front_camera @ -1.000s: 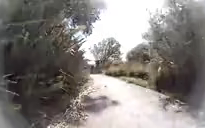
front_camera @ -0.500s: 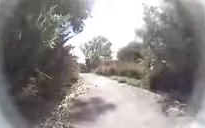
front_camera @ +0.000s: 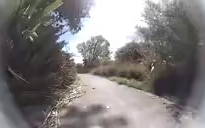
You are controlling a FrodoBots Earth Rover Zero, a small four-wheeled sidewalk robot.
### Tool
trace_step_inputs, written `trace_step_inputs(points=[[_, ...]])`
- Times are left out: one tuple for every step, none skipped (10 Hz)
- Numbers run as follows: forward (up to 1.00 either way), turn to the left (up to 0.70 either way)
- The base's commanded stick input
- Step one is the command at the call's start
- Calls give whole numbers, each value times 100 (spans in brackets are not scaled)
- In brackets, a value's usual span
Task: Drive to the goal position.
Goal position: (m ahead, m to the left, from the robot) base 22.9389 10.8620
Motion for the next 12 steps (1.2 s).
trace_step_inputs(points=[[70, 7], [70, 9], [70, 11], [70, 12], [70, 12], [70, 12], [70, 12], [70, 12], [70, 12], [70, 12], [70, 12], [70, 12]])
